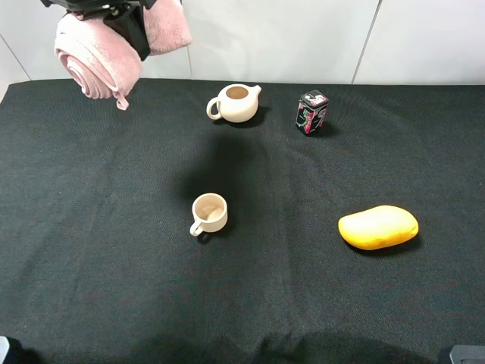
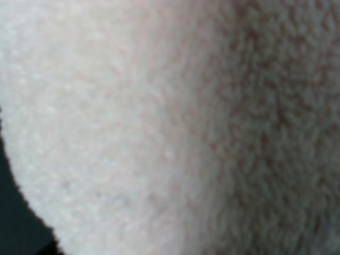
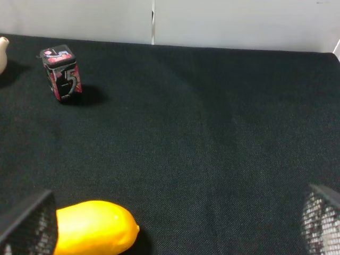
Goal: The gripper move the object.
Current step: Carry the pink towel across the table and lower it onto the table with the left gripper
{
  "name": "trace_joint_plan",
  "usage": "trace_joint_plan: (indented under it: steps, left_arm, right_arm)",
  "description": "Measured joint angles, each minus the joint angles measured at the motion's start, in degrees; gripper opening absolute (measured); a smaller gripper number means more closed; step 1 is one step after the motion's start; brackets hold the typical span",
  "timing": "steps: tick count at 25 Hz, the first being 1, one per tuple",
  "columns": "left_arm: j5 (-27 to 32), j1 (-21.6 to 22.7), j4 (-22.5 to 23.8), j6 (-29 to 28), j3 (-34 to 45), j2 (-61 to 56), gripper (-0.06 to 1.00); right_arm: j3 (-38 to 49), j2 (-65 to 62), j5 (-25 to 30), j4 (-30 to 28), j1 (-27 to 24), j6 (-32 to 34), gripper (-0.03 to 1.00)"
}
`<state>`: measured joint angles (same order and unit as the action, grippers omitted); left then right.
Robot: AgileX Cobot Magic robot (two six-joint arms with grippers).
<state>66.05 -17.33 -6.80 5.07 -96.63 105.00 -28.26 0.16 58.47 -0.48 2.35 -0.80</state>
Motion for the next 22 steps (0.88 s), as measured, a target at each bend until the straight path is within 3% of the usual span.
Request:
trace_joint_plan:
  steps: [22]
  left_arm:
    - [-5.41,0.0,2.0,-1.68,-2.76,5.5,0.53]
  right_arm:
    - [0.0,0.0,0.0,0.0,0.0,0.0,0.69]
